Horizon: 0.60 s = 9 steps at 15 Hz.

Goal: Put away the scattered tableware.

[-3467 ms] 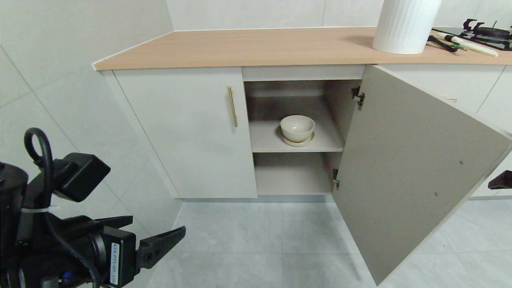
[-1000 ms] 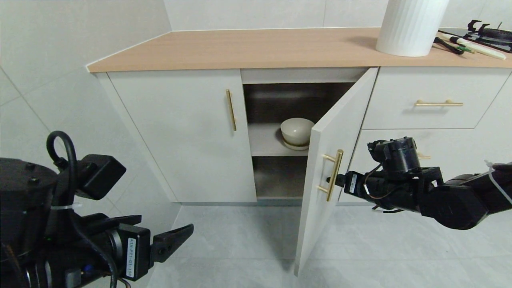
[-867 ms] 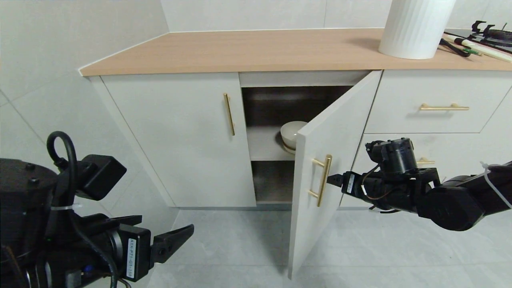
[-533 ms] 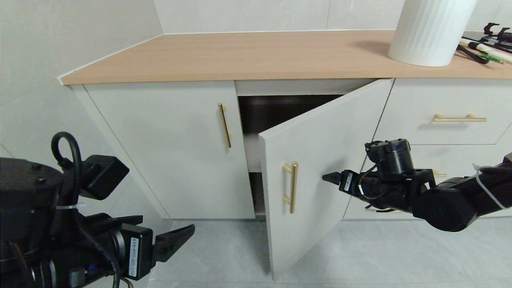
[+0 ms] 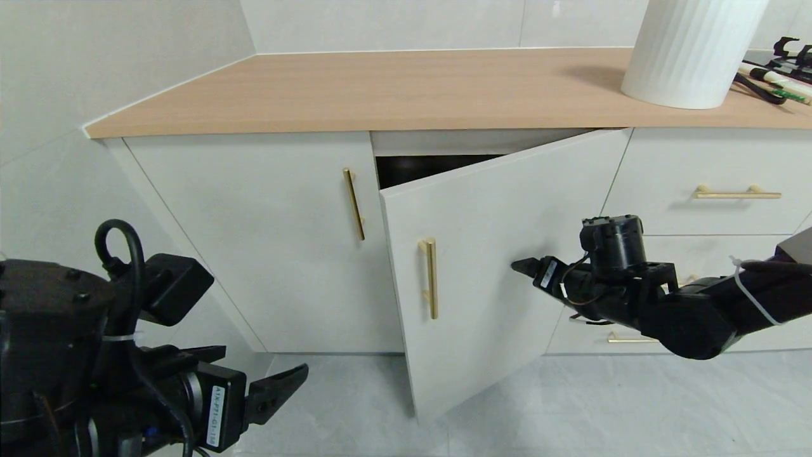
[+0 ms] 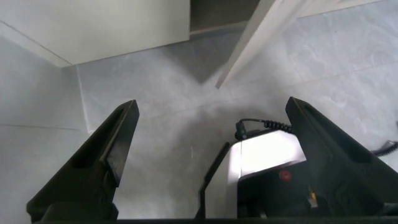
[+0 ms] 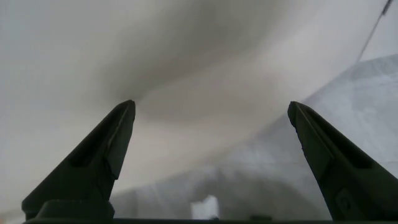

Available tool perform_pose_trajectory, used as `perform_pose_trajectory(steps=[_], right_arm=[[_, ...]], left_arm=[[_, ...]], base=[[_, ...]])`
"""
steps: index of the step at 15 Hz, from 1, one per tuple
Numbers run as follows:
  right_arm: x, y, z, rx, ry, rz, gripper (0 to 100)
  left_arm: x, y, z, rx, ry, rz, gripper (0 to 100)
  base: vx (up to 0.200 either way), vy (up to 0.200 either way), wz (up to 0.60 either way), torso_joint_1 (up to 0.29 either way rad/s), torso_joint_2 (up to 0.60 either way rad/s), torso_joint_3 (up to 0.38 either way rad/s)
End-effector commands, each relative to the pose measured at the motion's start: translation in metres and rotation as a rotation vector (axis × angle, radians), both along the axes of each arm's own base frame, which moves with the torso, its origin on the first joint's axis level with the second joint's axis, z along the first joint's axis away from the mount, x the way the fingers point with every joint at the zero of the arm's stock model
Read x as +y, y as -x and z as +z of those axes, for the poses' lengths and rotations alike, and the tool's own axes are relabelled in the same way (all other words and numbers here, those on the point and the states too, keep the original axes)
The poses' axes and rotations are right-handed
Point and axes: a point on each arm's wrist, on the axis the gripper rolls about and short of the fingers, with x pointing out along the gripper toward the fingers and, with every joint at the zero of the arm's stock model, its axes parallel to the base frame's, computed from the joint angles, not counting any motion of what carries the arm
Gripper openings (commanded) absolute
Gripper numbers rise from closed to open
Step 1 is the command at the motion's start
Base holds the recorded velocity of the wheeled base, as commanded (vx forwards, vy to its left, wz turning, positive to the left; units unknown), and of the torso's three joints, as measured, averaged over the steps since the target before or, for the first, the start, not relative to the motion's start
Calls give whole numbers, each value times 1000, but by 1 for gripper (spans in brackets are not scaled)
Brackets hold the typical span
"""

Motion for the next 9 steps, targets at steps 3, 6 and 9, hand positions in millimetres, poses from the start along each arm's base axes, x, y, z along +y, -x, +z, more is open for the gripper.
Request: perform_pose_trajectory(steps=[3, 6, 9], right_arm=[[-2, -29, -6, -28, -23, -156, 100], [-16, -44, 0, -62, -52, -256, 100], [-28, -61, -3, -81, -57, -352, 100]], left_arm=[[1, 1, -1, 2, -3, 0, 100], [1, 2, -2, -1, -18, -10, 100], [1, 1, -3, 0, -21, -11, 100]], base=[[0, 0, 0, 0, 0, 0], [0, 0, 0, 0, 0, 0], [0, 0, 0, 0, 0, 0]])
